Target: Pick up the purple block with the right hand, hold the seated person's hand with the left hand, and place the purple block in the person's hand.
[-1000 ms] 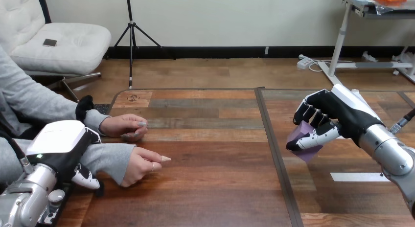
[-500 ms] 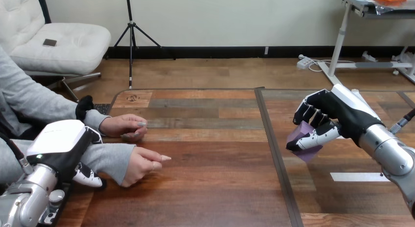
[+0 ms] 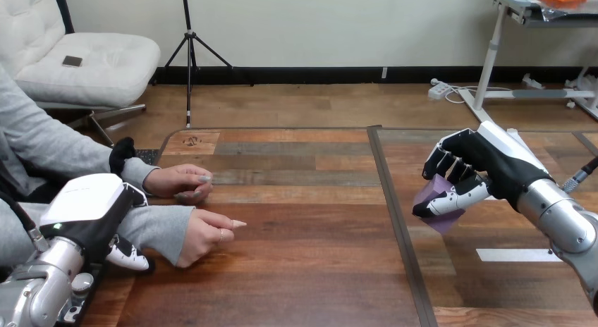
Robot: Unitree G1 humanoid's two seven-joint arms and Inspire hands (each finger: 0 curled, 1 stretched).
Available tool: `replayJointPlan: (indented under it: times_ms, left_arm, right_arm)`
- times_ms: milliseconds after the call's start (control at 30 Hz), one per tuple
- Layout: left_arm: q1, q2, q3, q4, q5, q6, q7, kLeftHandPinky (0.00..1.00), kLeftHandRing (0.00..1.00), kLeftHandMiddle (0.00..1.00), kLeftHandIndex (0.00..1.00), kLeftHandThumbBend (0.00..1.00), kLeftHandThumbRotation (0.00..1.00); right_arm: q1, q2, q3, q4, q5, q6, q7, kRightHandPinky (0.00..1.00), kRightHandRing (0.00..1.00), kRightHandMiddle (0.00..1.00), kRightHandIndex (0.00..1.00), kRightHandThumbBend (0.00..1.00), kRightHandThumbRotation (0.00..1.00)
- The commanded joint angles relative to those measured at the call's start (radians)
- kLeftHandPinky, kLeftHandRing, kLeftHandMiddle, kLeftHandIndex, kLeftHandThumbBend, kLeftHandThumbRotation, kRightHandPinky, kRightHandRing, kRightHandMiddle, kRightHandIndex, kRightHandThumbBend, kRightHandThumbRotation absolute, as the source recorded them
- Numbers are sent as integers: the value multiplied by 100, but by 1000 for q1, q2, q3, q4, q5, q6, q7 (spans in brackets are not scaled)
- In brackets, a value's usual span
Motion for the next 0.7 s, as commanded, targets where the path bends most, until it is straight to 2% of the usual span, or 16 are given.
replayJointPlan:
  times_ms: [0,300,467,667]
  left_arm:
    - [-28,-33,-8,-21,-25,-21,9,27,35,42,43,80,0]
    - [-13,-44,-4,-53,-31,-6,23,26,33,41,42,79,0]
    - [6,-53,13,-109,-43,25,23,25,31,39,41,79,0]
    - [34,-54,37,-184,-62,35,29,24,30,38,40,80,0]
  right_arm:
    - [-44,-21,-17,-25,14,-2,-28,37,39,43,43,87,0]
    - [-41,-24,-16,-27,16,-11,-14,37,39,43,43,87,0]
    - [-40,-28,-18,-27,20,-19,-4,37,39,43,43,87,0]
    - [-41,-30,-21,-28,23,-19,3,37,39,43,43,87,0]
